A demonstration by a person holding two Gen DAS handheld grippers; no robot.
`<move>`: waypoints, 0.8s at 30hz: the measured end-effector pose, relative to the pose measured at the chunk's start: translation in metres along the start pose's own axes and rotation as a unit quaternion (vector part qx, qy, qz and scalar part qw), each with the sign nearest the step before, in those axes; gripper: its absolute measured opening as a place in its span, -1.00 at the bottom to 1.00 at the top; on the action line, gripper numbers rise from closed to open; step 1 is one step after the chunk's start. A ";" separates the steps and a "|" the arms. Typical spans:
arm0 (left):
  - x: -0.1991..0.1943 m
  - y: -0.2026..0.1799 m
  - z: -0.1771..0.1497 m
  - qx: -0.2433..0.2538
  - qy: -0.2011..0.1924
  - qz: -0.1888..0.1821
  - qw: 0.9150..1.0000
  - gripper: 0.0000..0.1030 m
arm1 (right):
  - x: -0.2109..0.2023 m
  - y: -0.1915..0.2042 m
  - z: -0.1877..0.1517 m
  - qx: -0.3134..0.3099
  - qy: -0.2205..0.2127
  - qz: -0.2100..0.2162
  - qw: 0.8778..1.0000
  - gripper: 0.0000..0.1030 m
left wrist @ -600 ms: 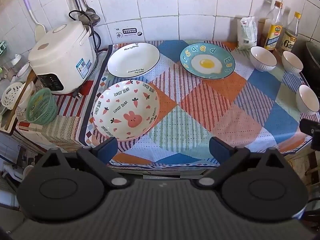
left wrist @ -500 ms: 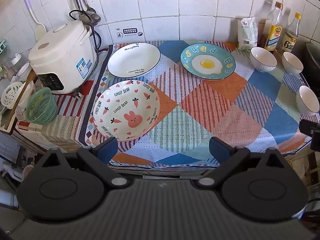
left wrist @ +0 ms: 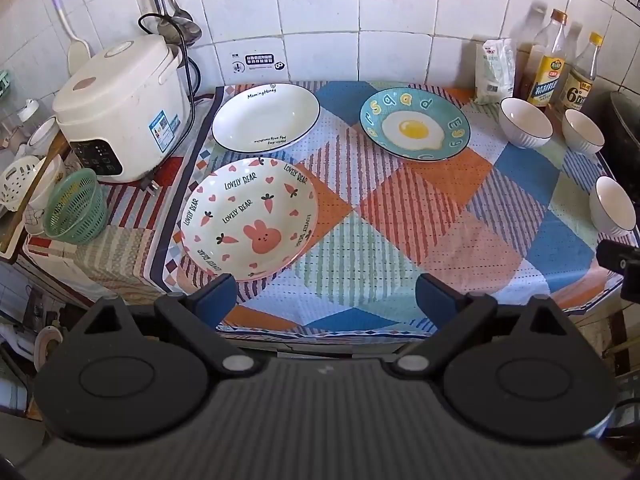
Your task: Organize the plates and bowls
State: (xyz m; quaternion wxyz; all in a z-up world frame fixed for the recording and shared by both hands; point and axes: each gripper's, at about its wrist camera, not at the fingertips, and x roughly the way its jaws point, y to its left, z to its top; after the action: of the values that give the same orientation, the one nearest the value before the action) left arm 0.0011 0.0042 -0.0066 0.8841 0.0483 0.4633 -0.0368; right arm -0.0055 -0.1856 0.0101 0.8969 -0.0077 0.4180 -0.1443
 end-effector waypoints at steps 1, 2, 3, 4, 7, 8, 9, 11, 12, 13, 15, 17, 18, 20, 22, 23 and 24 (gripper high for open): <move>0.000 0.000 0.000 0.001 -0.001 0.002 1.000 0.88 | 0.000 0.001 0.000 0.000 0.001 0.000 1.000 0.99; 0.001 0.000 0.000 0.001 -0.002 0.003 1.000 0.89 | 0.001 0.001 0.000 0.000 0.000 0.000 1.000 0.99; 0.001 0.000 0.000 0.002 -0.003 0.004 1.000 0.89 | 0.001 0.001 0.000 -0.001 0.000 0.000 1.000 0.99; 0.002 0.000 0.000 0.002 -0.003 0.005 1.000 0.90 | 0.001 0.001 0.000 -0.001 0.000 0.000 1.000 0.99; 0.004 0.003 -0.002 0.001 -0.003 0.002 1.000 0.90 | 0.001 0.001 0.000 -0.001 0.001 0.000 1.000 0.99; 0.004 0.003 -0.002 0.000 -0.003 0.002 1.000 0.90 | 0.002 0.001 0.001 -0.001 0.001 0.000 1.000 0.99; 0.004 0.003 -0.002 0.000 -0.003 0.002 1.000 0.90 | 0.002 0.001 0.001 -0.001 0.001 0.000 1.000 0.99; 0.004 0.003 -0.002 -0.001 -0.003 0.001 1.000 0.90 | 0.002 0.001 0.001 -0.001 0.002 0.000 1.000 0.99; 0.005 0.004 -0.003 -0.003 -0.003 0.001 1.000 0.90 | 0.004 0.002 0.002 0.000 0.002 0.001 1.000 0.99; 0.006 0.007 -0.004 -0.006 -0.003 0.000 1.000 0.90 | 0.004 0.002 0.001 0.000 0.002 0.001 1.000 0.99; 0.008 0.009 -0.005 -0.007 -0.005 -0.001 1.000 0.90 | 0.006 0.003 0.001 0.000 0.003 0.001 1.000 0.99; 0.008 0.010 -0.004 -0.005 -0.003 -0.005 1.000 0.90 | 0.007 0.004 0.001 0.001 0.004 0.002 1.000 0.99; 0.007 0.011 -0.004 -0.007 -0.005 -0.007 1.000 0.90 | 0.008 0.005 0.001 0.000 0.004 0.001 1.000 0.99; 0.004 0.013 -0.003 -0.009 -0.011 -0.012 1.000 0.90 | 0.008 0.006 0.002 -0.004 0.005 -0.002 1.000 0.99; 0.004 0.012 -0.001 -0.005 -0.011 -0.013 1.000 0.90 | 0.008 0.007 0.003 -0.004 0.003 -0.004 1.000 0.99; 0.004 0.012 -0.001 -0.003 -0.011 -0.013 1.000 0.90 | 0.008 0.006 0.003 -0.002 0.002 -0.005 1.000 0.99; 0.005 0.012 0.001 -0.002 -0.009 -0.013 1.000 0.90 | 0.007 0.006 0.003 -0.001 -0.001 -0.005 1.000 0.99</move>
State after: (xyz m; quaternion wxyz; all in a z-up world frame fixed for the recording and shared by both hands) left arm 0.0055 0.0164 -0.0094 0.8880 0.0398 0.4556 -0.0476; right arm 0.0031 -0.1821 0.0059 0.8963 -0.0108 0.4176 -0.1486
